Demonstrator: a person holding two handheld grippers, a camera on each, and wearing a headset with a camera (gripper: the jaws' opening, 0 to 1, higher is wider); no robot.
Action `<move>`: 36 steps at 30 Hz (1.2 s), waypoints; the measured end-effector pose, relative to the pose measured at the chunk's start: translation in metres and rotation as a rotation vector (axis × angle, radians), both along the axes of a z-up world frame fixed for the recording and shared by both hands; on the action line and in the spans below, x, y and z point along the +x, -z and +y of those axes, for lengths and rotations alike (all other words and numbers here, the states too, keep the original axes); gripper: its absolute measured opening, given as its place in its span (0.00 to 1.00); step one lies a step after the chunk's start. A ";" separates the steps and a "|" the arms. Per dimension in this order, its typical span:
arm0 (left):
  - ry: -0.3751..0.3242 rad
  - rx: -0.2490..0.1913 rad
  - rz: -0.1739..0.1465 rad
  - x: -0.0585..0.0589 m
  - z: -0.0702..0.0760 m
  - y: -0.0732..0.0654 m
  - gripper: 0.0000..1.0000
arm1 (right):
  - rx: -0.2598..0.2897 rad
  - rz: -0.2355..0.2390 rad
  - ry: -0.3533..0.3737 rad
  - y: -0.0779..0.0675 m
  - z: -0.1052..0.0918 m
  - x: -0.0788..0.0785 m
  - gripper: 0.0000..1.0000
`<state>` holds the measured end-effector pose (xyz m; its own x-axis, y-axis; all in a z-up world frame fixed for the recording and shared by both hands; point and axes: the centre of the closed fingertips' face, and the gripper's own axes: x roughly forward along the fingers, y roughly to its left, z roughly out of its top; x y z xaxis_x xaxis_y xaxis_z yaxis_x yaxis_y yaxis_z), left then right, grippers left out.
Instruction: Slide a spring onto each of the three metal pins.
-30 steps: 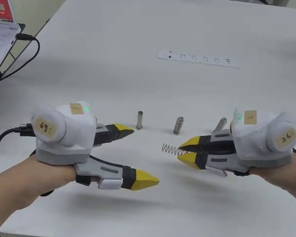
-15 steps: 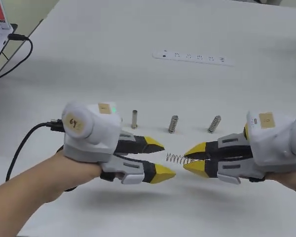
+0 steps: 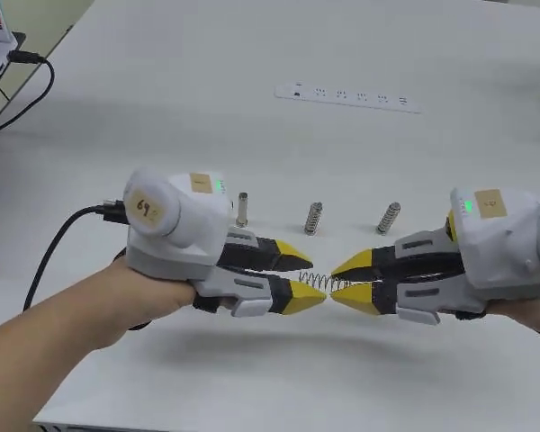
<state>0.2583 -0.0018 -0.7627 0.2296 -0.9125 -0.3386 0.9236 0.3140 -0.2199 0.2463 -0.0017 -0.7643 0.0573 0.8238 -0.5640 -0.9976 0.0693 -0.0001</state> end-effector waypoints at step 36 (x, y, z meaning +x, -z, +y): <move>0.068 -0.005 -0.024 -0.016 -0.001 -0.004 0.02 | 0.023 0.040 0.080 0.005 -0.005 -0.001 0.12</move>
